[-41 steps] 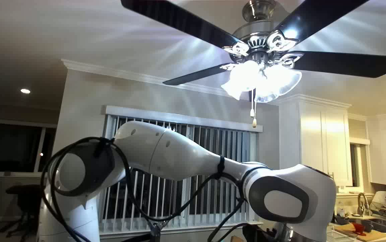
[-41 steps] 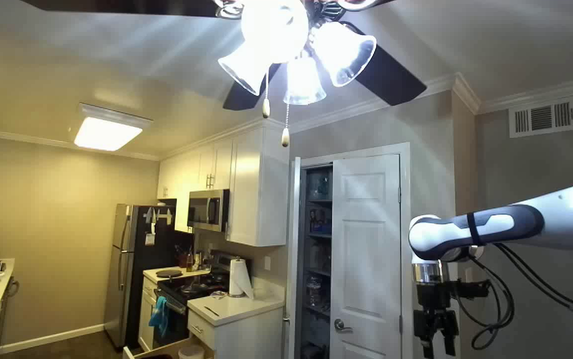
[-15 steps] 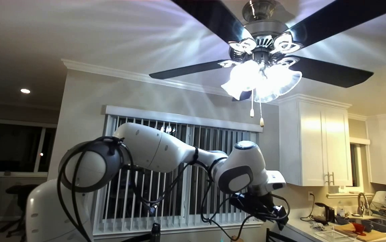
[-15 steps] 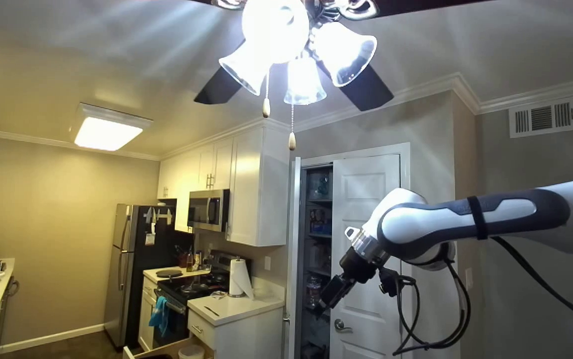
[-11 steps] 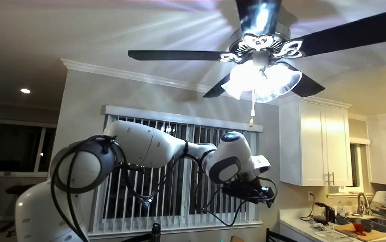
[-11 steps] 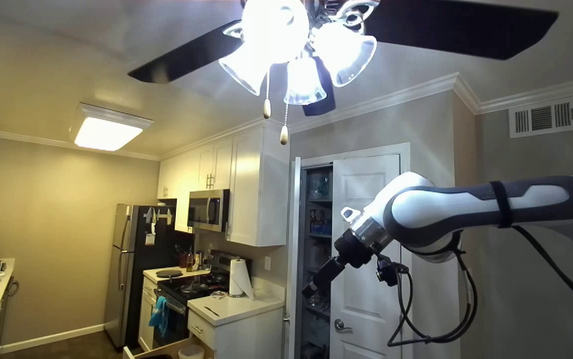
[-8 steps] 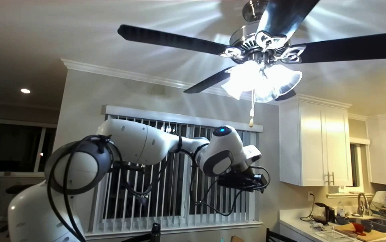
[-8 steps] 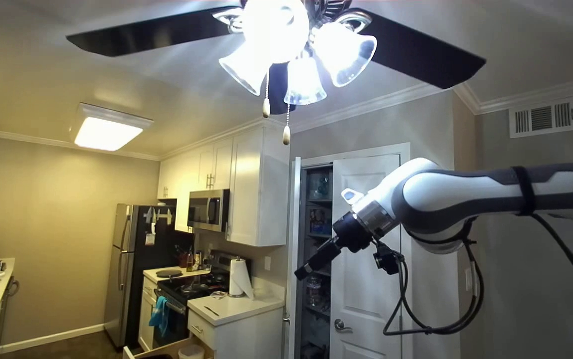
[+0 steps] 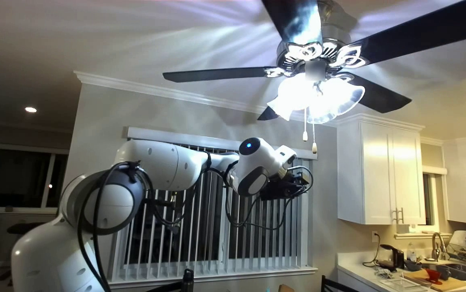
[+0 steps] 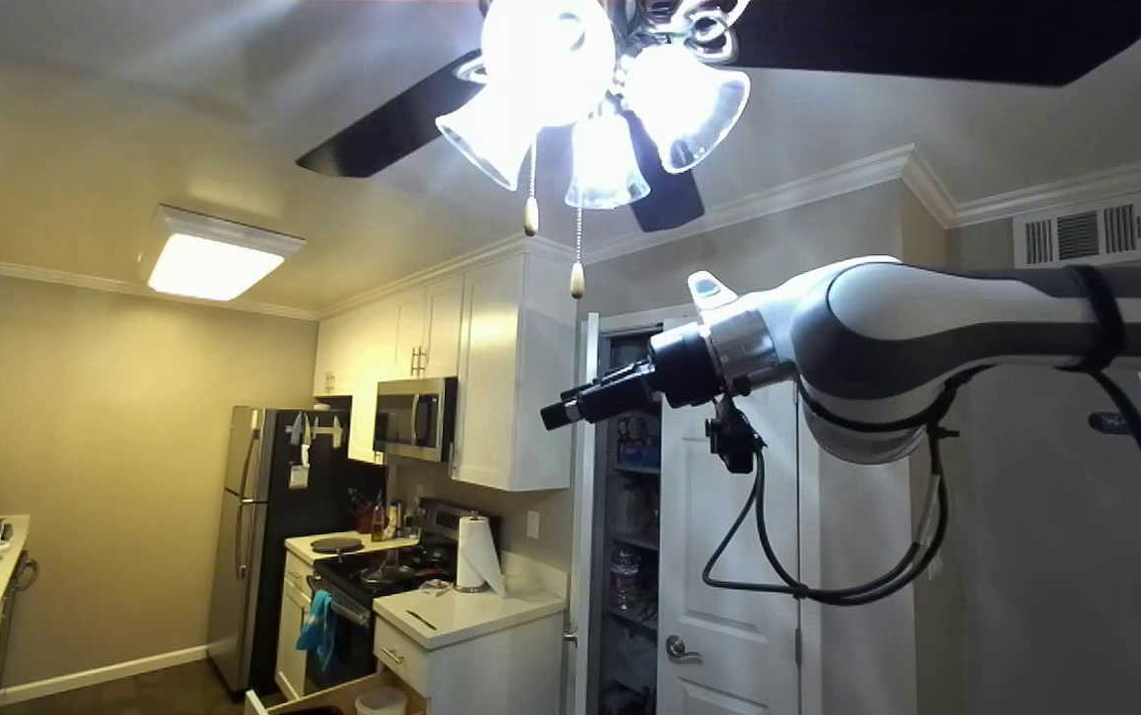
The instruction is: Pull the longer cord of the ceiling lamp
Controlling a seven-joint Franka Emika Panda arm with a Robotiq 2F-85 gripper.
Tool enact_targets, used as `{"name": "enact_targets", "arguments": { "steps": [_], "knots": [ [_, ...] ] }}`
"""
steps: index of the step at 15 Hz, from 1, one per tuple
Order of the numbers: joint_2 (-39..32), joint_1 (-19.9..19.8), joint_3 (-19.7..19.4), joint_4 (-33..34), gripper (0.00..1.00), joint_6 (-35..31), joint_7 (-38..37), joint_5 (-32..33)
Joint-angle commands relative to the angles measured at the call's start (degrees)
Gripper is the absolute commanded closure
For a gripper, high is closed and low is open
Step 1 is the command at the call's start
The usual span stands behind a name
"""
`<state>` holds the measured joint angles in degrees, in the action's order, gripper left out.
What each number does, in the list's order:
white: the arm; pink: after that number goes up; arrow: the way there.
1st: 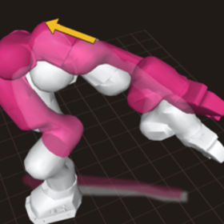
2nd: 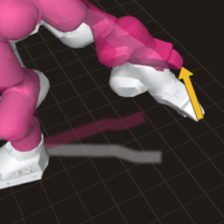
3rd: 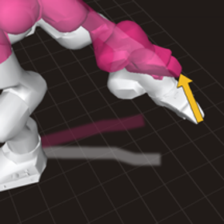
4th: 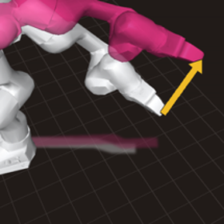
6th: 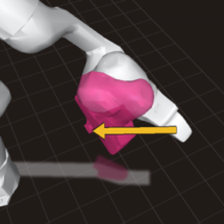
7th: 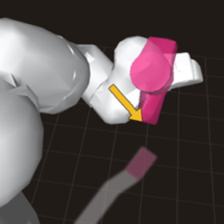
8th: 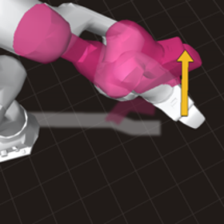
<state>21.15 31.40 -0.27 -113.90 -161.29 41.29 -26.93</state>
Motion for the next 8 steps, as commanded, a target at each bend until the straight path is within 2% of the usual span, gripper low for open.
{"name": "enact_targets", "arguments": {
  "steps": [1,4,6,7,8],
  "knots": [
    [-4.41,7.67,-4.05,5.28,0.0,-8.53,11.6,-5.79],
    [-6.74,17.68,-9.51,9.21,0.0,-15.58,23.02,-13.11],
    [-7.44,25.93,-14.76,12.42,0.0,-19.3,30.84,-17.9],
    [-7.36,28.36,-16.68,13.42,0.0,-19.9,33.56,-19.74],
    [-6.97,27.01,-17.15,12.73,0.0,-17.33,31.04,-18.83]
  ]
}}
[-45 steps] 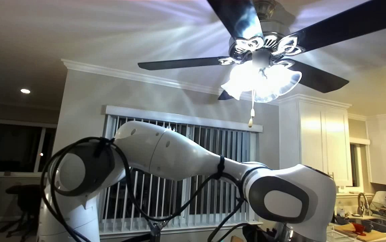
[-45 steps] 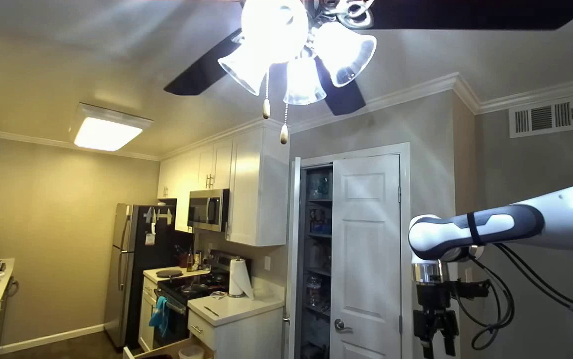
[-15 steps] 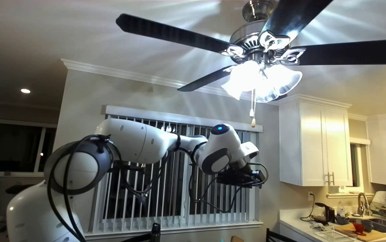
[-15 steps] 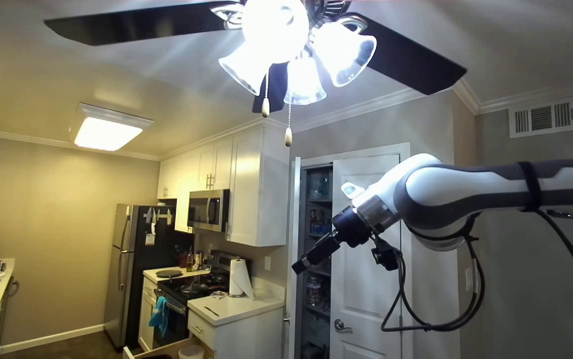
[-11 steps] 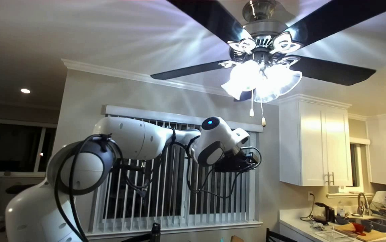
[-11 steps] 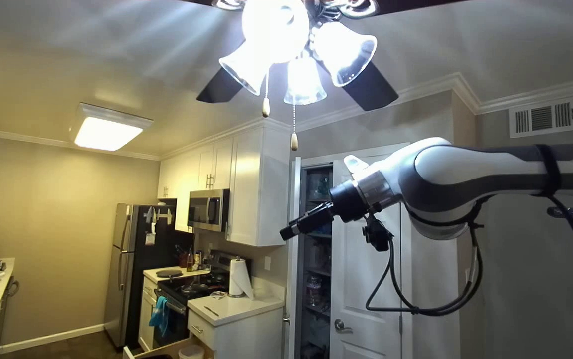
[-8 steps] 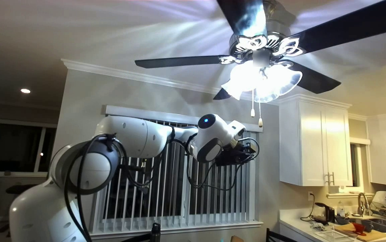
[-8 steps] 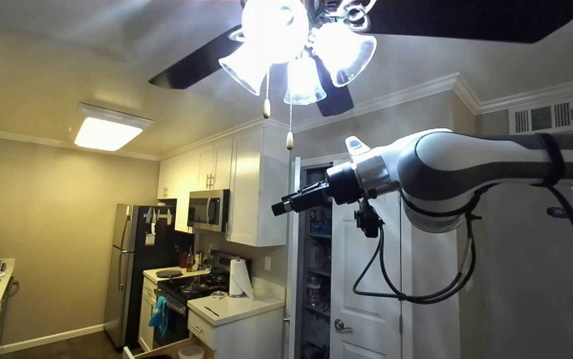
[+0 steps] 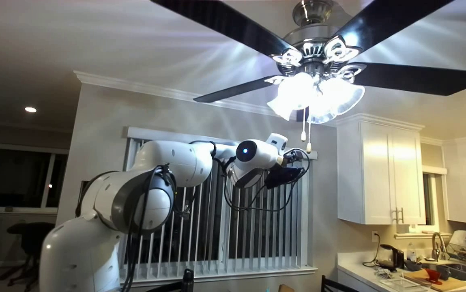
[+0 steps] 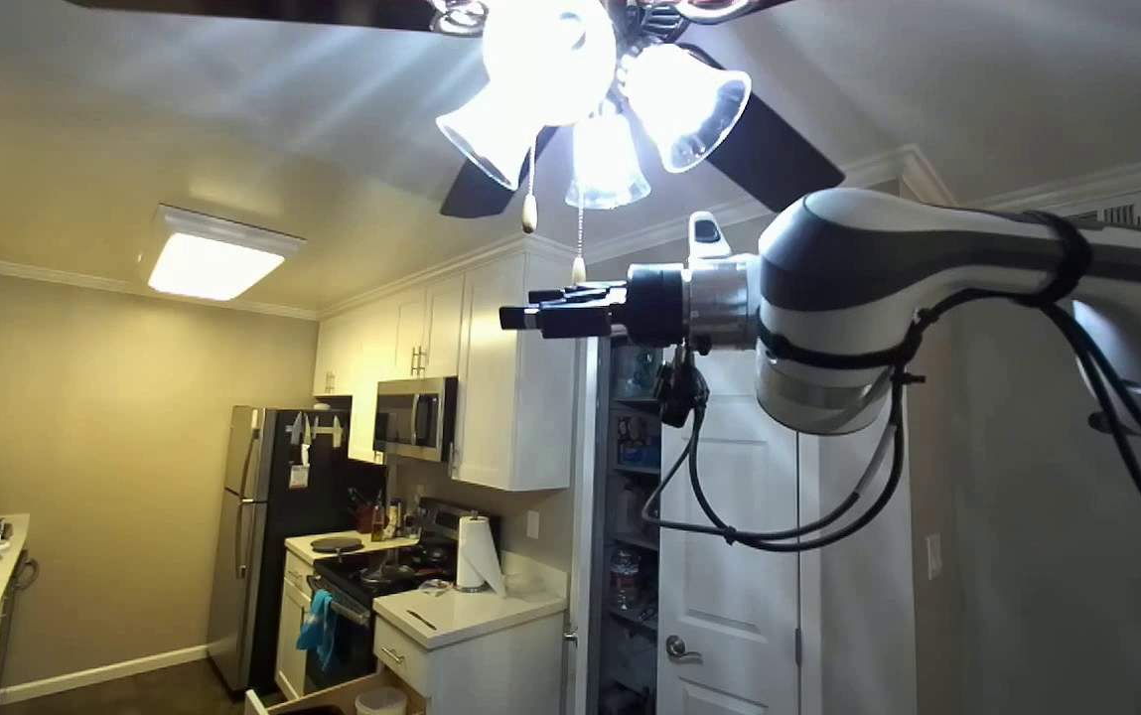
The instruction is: Pull the longer cord of the ceiling lamp
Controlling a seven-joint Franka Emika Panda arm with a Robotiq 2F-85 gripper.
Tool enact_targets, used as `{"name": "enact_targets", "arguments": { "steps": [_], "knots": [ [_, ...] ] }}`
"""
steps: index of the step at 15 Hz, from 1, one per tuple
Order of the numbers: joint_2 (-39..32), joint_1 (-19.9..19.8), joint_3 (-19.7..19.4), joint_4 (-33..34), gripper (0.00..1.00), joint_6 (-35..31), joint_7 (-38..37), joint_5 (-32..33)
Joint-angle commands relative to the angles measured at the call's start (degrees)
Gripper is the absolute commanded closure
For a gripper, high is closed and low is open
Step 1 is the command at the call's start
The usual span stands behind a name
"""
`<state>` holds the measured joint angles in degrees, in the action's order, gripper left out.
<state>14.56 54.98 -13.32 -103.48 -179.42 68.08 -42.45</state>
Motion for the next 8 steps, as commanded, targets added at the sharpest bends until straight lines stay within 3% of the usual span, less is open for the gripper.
{"name": "enact_targets", "arguments": {
  "steps": [1,8],
  "knots": [
    [-0.17,2.25,-1.81,1.05,0.0,-0.21,1.52,-1.15],
    [-0.39,2.77,-2.23,1.28,0.0,-0.17,1.55,-1.18]
  ]
}}
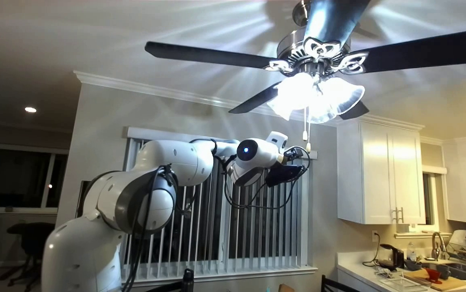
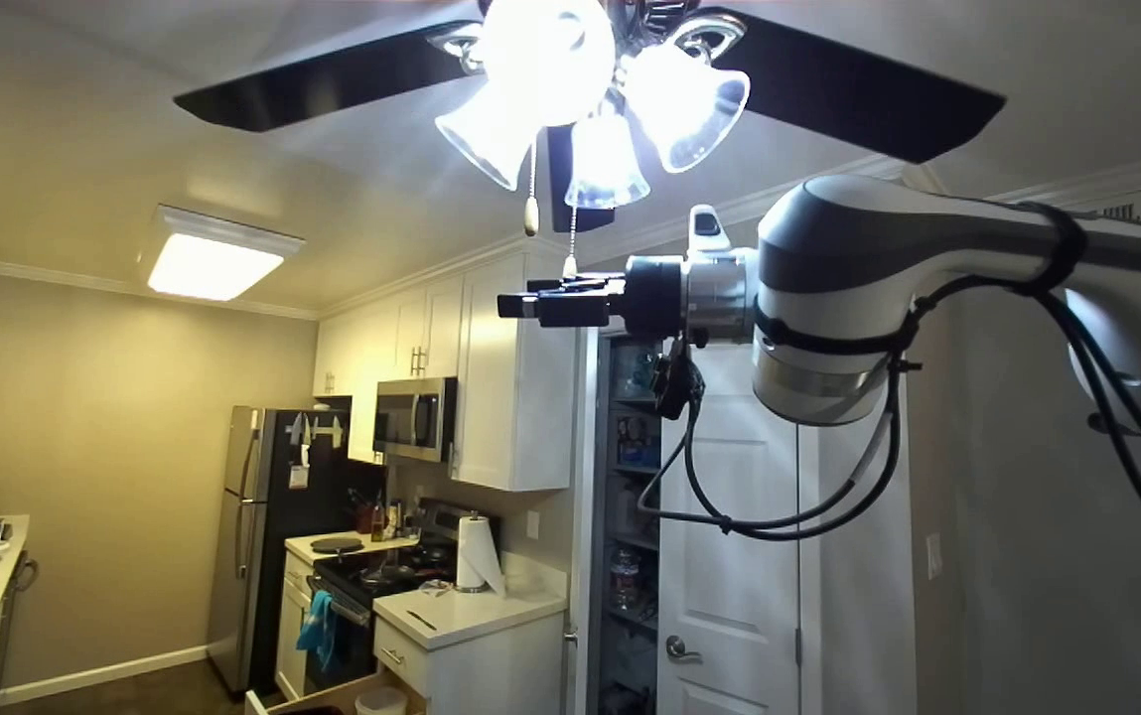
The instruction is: Pull the longer cord of the ceiling lamp
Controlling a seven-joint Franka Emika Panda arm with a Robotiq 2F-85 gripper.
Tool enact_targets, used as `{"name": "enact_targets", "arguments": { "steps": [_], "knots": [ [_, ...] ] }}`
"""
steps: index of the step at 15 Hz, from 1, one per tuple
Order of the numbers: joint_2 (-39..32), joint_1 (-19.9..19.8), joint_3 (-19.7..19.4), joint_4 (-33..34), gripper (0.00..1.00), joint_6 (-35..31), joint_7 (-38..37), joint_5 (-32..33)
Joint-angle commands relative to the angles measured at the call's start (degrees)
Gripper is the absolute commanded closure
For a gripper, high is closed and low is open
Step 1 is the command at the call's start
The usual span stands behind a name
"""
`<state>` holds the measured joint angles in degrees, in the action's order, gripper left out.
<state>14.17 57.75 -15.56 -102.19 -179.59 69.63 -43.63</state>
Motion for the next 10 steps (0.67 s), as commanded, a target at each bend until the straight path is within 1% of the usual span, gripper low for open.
{"name": "enact_targets", "arguments": {
  "steps": [1,2,4,6,8,10],
  "knots": [
    [1.03,2.31,-0.66,0.22,0.0,-0.84,1.81,-1.75],
    [1.0,3.52,-1.14,0.9,0.0,-2.52,3.16,-2.13],
    [0.57,3.55,-1.55,1.75,0.0,-4.97,2.36,-0.97],
    [-0.05,1.86,-1.49,1.8,0.0,-6.42,1.08,0.52],
    [0.12,-1.0,-1.55,-0.16,0.0,-4.91,-0.37,1.45],
    [-0.72,-2.64,-2.34,-0.71,0.0,-5.62,0.17,1.81]
  ]
}}
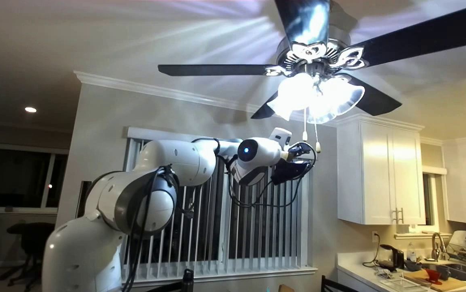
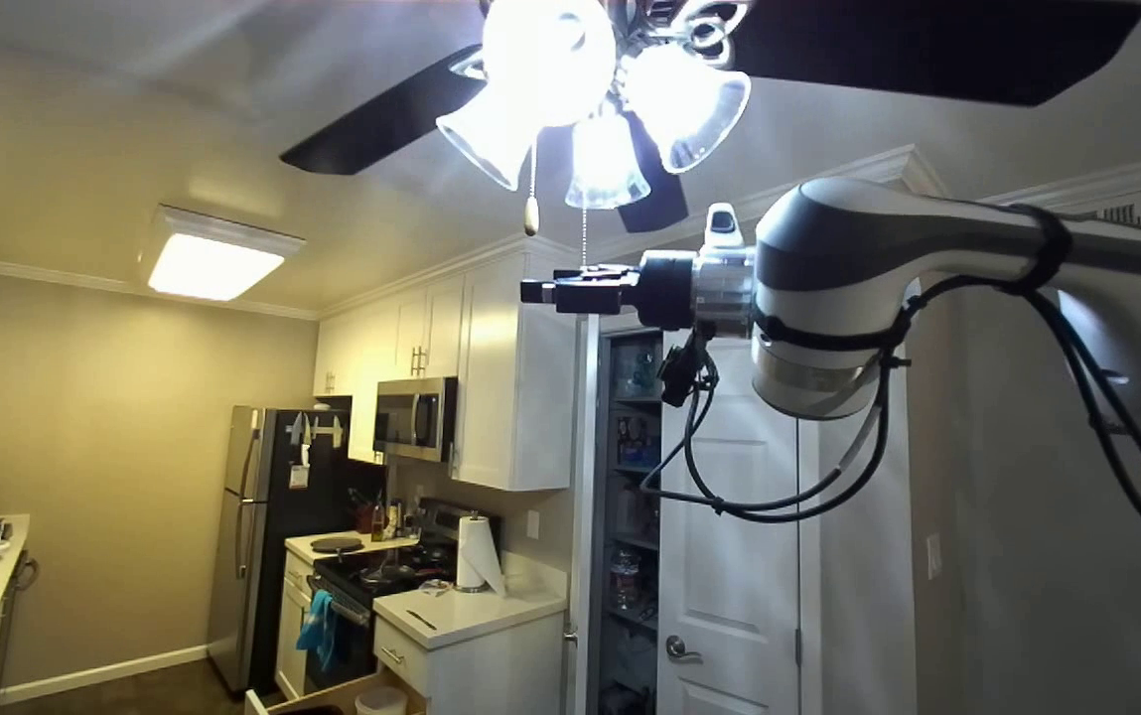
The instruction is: Pull the longer cord of the ceiling lamp
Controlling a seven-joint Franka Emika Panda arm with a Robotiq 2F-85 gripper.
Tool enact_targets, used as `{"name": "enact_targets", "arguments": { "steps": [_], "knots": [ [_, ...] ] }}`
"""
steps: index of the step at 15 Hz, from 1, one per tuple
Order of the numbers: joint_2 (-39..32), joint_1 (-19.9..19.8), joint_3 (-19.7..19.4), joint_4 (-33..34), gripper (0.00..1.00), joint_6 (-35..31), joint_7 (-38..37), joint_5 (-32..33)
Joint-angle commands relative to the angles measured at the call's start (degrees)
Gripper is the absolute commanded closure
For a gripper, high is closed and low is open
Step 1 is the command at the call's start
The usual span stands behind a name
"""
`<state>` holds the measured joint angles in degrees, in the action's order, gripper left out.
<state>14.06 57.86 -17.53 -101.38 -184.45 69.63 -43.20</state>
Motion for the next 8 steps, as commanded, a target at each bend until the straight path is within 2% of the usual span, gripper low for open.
{"name": "enact_targets", "arguments": {
  "steps": [1,8],
  "knots": [
    [-1.28,-4.09,-0.44,-1.35,0.0,-0.71,-0.39,1.62],
    [-4.04,-6.83,-0.11,4.65,0.0,-0.91,-2.67,1.4]
  ]
}}
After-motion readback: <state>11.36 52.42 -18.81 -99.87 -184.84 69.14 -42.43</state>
